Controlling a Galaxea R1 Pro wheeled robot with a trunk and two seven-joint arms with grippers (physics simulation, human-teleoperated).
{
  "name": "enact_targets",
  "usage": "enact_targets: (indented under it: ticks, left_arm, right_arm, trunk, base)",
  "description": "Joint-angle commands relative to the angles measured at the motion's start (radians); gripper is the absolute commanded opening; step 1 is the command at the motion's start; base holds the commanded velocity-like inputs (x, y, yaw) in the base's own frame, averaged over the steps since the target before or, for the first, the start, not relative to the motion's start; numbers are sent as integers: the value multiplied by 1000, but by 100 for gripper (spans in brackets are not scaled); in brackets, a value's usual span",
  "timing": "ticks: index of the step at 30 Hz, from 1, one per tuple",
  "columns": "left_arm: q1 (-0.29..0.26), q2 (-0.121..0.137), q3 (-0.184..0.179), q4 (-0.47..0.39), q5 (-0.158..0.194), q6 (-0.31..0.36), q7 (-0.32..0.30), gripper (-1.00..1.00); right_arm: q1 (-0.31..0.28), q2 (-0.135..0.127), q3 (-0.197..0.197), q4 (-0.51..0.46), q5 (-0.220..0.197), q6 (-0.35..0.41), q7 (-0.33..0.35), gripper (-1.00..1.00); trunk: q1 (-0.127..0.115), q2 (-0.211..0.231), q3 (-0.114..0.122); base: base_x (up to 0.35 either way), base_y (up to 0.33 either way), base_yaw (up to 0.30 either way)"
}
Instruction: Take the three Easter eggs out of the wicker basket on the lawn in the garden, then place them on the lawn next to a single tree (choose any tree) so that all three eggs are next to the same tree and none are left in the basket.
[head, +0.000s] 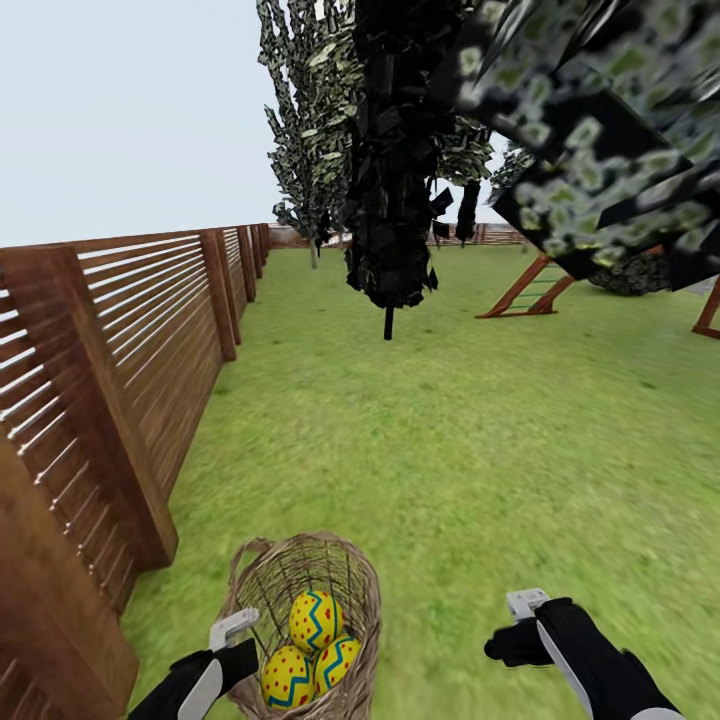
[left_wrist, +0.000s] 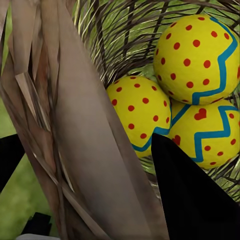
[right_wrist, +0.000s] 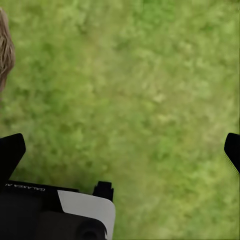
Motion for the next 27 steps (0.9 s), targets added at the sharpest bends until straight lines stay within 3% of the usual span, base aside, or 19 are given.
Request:
enact_targets:
  ticks: [1,18,27]
  left_arm:
    - [0,0,3,-3,11,6,4,-100]
    - [-1,-1,4,-3,11,5,4,-100]
    - [0,-1,4,-3,11,5,3,-100]
  right_arm:
    - [-1,-1,4,-2,-2,4,1,100]
    - [-1,3,4,0,-1,4,1,100]
    - [-1,3,5,0,0,4,1,100]
  trunk:
    - [1,-1,-2]
    - [1,-1,-2]
    - [1,-1,-2]
  base:
    - [339,0,0]
    - [329,21,0]
    - [12,260,0]
